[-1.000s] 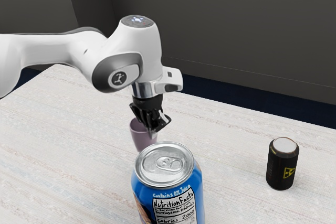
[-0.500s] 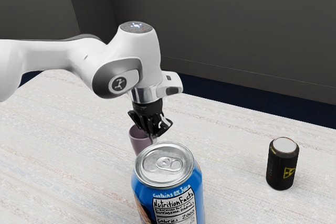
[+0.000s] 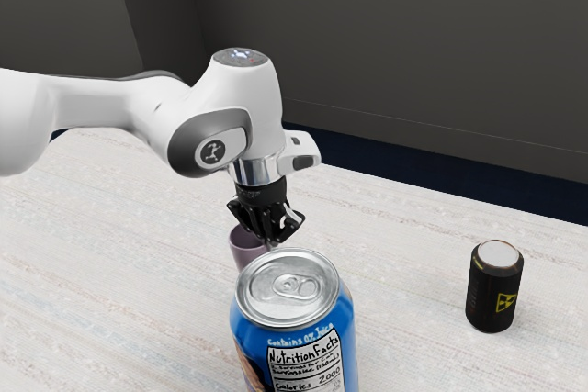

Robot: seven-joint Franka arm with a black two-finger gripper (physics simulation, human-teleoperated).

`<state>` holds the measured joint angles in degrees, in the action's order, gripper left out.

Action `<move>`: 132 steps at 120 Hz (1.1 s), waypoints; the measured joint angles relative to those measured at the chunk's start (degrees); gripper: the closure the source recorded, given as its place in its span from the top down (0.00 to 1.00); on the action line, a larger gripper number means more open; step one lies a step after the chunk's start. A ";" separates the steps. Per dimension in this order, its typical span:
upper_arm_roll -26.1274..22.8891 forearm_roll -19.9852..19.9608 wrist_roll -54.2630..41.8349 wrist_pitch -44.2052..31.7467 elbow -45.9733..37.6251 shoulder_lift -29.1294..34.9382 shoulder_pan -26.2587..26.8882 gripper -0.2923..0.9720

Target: Place the left cup onto the right cup

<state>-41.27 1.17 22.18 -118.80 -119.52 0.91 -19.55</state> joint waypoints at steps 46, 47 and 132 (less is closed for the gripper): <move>0.18 1.01 1.40 -1.25 -0.03 -2.27 -1.08 0.15; 0.19 1.02 1.46 -1.24 -0.03 -2.28 -1.11 0.16; 4.80 1.70 7.34 8.15 9.18 0.68 8.95 0.61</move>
<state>-36.47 2.87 29.52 -110.65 -110.34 1.59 -10.59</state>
